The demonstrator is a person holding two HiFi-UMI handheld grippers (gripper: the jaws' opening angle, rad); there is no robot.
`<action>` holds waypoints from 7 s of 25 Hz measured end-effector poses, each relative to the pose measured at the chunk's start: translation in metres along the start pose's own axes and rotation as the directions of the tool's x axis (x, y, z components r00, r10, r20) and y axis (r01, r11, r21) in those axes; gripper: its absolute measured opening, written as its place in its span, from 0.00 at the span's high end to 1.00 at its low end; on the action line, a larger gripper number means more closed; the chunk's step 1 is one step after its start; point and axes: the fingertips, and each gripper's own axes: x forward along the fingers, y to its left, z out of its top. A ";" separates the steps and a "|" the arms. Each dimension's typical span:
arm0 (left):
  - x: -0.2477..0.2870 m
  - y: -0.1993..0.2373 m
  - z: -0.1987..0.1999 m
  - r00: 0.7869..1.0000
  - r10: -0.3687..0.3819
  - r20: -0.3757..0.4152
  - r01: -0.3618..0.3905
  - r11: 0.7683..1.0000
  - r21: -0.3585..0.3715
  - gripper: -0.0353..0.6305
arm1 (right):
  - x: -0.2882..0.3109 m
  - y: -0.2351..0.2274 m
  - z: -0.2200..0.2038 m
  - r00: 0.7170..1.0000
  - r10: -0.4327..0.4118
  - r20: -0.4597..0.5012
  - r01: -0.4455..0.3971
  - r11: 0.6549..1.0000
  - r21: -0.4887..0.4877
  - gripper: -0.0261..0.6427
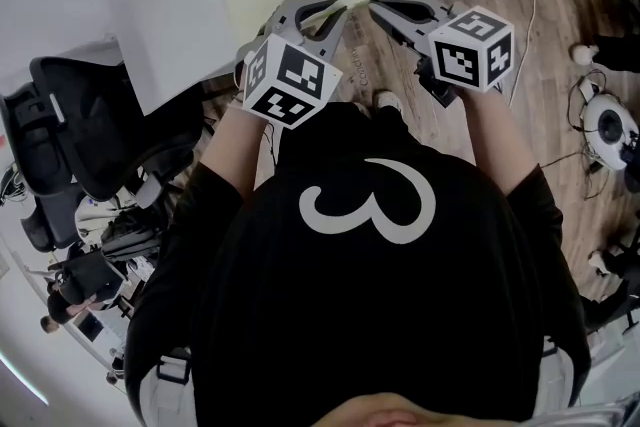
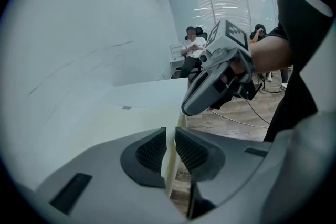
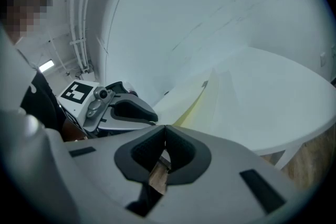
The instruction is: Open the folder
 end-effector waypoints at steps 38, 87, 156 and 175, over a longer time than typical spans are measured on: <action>0.014 0.010 0.002 0.984 0.143 -0.104 -0.109 0.954 0.278 0.79 | 0.016 -0.014 0.004 1.000 -0.005 0.013 0.005 1.000 -0.013 0.93; 0.008 0.024 0.013 0.993 0.070 -0.097 -0.054 0.985 0.162 0.88 | 0.029 -0.036 0.028 0.991 -0.131 -0.027 0.125 0.981 -0.149 0.93; -0.069 0.070 0.020 0.966 0.257 -0.010 -0.254 0.959 0.124 0.89 | 0.049 -0.023 0.018 0.937 -0.293 -0.193 0.238 0.935 -0.263 0.93; -0.136 0.098 -0.002 0.950 0.305 0.062 -0.305 0.952 -0.002 0.88 | 0.054 -0.017 0.012 0.892 -0.395 -0.218 0.339 0.905 -0.256 0.93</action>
